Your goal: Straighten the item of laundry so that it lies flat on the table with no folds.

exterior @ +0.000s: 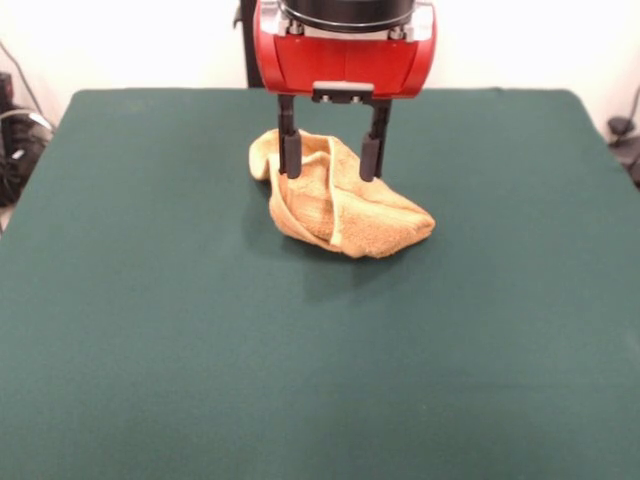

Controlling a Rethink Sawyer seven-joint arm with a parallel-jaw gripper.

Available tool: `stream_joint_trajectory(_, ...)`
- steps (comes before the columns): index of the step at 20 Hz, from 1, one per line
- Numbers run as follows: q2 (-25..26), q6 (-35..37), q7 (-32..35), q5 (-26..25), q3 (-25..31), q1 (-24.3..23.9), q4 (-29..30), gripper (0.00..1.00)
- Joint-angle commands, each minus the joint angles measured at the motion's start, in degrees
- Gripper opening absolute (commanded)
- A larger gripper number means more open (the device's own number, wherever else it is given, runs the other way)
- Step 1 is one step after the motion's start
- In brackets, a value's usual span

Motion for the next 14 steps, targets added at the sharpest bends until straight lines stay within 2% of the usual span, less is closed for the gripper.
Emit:
stream_joint_trajectory(1,4.2,-3.7,7.9,-0.5,3.6,1.4,4.8,1.0)
stream_joint_trajectory(14,5.7,-5.3,6.1,-0.4,5.1,0.5,4.4,1.0)
